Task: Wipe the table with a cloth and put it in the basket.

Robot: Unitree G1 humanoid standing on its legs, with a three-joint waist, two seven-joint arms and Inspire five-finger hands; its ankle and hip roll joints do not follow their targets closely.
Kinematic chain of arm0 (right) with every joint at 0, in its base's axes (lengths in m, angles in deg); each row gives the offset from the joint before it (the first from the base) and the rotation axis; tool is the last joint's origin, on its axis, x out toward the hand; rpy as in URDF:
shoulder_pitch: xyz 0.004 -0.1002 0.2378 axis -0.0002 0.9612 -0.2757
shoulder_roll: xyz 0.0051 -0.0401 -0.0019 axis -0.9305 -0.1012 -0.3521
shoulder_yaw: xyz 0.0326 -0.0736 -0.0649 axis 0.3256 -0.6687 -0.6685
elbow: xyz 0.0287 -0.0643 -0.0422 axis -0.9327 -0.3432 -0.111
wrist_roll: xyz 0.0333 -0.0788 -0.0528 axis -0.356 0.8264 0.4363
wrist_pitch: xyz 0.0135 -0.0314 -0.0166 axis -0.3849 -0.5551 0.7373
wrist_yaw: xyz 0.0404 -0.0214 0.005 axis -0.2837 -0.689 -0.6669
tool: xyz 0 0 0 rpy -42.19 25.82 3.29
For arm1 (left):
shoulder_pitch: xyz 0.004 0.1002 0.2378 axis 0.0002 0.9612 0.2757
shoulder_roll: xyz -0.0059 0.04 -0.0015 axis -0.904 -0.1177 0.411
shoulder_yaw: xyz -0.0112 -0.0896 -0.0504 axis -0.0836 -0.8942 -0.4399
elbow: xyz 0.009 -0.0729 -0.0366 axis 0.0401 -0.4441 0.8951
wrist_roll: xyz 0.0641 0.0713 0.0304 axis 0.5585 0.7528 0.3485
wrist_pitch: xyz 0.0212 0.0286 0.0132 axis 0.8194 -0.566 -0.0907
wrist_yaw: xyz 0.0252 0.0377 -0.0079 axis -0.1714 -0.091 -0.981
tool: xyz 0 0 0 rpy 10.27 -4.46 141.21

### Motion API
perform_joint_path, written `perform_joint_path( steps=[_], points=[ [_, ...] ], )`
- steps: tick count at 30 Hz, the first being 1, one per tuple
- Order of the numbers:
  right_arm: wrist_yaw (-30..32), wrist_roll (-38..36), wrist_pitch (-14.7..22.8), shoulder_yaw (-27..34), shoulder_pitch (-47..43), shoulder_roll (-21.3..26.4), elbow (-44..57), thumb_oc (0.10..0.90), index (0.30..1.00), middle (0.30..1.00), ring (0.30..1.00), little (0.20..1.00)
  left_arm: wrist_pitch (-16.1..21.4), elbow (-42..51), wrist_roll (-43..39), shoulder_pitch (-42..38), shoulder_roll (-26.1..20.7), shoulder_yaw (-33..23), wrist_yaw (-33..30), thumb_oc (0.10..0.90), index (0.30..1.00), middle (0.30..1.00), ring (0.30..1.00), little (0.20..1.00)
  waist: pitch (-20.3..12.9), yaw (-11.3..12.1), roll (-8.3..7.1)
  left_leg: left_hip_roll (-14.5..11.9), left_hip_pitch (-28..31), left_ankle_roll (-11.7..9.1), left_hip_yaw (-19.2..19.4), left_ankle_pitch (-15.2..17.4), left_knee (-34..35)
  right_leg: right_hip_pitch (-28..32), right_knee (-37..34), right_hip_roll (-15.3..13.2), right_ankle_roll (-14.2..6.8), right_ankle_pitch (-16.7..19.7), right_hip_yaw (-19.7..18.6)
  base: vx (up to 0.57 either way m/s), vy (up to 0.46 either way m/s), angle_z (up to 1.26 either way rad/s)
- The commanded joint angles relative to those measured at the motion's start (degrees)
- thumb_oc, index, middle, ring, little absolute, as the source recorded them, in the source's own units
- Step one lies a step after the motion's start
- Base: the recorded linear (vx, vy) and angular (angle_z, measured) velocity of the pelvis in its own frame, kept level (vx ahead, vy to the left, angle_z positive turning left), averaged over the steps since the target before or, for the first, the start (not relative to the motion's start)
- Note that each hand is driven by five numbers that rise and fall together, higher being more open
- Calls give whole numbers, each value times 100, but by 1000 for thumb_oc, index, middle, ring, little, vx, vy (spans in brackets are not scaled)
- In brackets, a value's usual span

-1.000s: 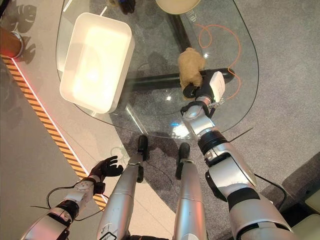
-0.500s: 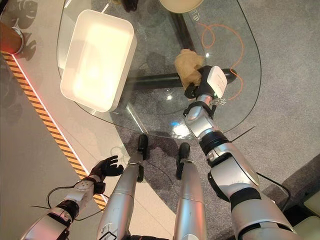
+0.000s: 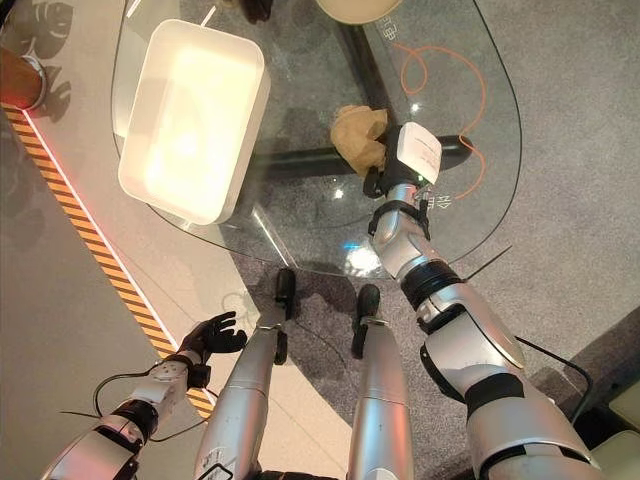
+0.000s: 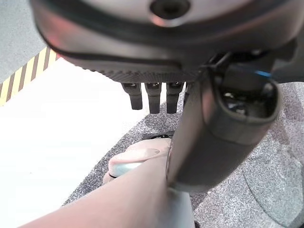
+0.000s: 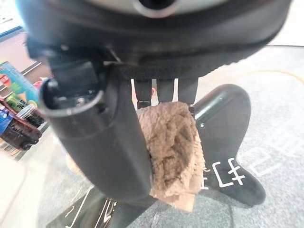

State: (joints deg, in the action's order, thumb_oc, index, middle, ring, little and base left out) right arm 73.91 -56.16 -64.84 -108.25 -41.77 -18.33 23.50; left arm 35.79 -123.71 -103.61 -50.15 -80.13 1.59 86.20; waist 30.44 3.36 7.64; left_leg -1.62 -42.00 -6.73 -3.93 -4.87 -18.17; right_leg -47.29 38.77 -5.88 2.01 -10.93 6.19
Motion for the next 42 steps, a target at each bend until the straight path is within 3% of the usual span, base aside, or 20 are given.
perform_joint_path(
  steps=[1, 14, 42],
  points=[
    [-841, 248, 570, -612, -89, -668, 550, 100, 300, 300, 300, 200, -118, 24, 132, 172, 196, 233, -5, 800, 900, 900, 900, 900, -65, 117, 47, 433, -41, 552, 518, 549, -735, 228, -820, 118, -104, 612, 30, 0, 0, 0],
    [-1623, 560, 947, -961, 326, -888, 1180, 100, 300, 300, 300, 200, -157, 91, 195, 176, 210, 174, -18, 800, 900, 900, 900, 900, -65, 62, 29, 447, -58, 542, 544, 509, -706, 202, -885, 102, -115, 662, 26, 0, -1, 1],
    [-2111, 584, 1093, -1254, 554, -957, 1482, 100, 300, 300, 300, 200, -180, 14, 213, 77, 198, 172, 32, 800, 900, 900, 900, 900, -65, 18, 28, 445, -150, 521, 550, 469, -729, 76, -858, 74, -129, 688, 20, -1, -1, 1]
  ],
)
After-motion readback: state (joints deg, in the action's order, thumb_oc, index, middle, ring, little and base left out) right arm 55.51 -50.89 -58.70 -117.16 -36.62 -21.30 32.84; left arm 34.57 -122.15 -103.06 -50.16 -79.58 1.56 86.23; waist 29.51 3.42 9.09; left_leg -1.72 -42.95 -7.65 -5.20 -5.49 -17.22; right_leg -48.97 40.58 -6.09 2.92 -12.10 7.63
